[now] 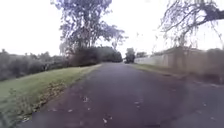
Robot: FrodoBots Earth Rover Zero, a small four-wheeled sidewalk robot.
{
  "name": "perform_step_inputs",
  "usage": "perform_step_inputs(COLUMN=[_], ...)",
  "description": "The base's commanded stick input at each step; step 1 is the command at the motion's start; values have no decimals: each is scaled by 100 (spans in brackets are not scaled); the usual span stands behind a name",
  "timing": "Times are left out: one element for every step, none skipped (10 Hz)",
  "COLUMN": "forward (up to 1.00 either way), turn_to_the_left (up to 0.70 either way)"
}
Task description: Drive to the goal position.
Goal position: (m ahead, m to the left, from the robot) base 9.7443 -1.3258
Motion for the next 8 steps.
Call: perform_step_inputs(forward=[85,85,85,85,85,85,85,85], turn_to_the_left=[-34,-34,-34,-34,-29,-9,0,0])
